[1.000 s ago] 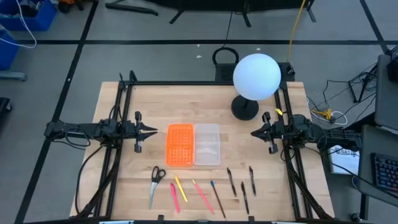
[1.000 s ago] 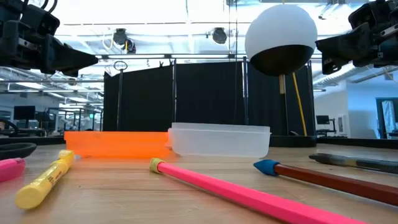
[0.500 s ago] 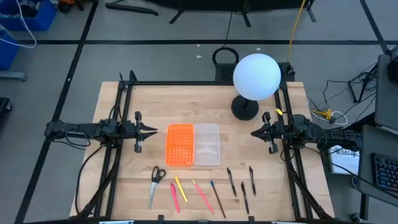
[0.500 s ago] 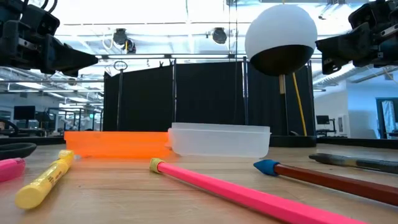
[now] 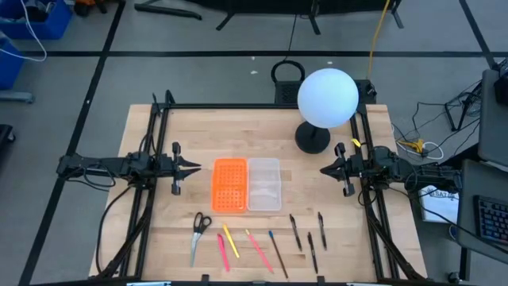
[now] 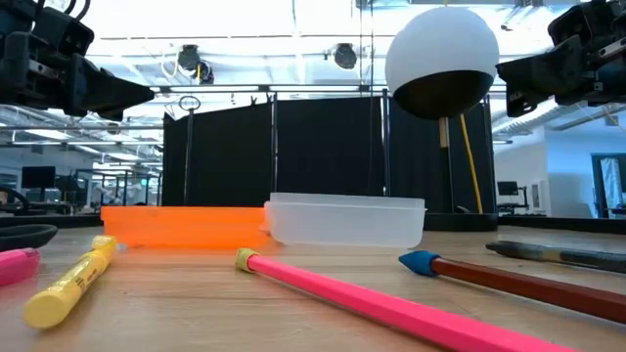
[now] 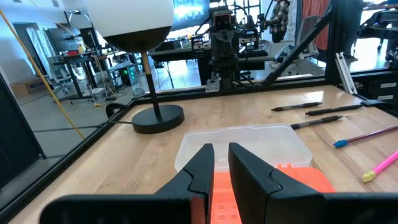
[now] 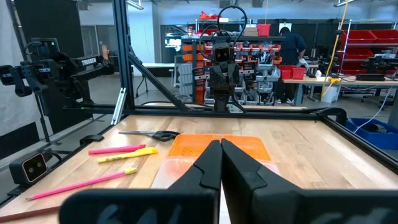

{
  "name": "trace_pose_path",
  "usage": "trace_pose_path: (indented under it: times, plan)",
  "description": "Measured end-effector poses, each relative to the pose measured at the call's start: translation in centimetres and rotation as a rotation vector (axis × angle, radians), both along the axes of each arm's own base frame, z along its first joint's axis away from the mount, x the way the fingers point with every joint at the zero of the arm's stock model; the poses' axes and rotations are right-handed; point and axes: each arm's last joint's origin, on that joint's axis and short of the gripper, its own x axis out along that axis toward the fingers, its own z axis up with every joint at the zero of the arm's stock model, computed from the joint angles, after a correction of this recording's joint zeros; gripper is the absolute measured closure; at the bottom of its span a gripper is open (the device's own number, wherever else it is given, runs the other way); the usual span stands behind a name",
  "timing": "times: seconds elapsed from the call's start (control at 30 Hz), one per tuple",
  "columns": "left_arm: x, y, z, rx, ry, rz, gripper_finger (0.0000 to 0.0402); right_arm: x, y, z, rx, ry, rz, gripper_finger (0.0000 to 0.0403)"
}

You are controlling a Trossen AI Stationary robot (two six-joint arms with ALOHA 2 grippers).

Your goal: Pick & place school supplies into a supply box

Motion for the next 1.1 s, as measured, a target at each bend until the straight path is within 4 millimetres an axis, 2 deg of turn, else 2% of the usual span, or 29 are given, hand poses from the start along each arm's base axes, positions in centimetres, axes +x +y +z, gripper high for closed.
trace_pose_path:
  times: [0.9,1.1]
  plan:
    - [0.00,0.00,0.01,-0.001,-0.001,0.000,0.0344,-0.02,0.00,0.24,-0.002,-0.025,0.000,0.0403]
    - [0.00,0.00,0.53,-0.067,-0.059,-0.001,0.0344,-0.03,0.00,0.34,-0.003,-0.036,0.000,0.0403]
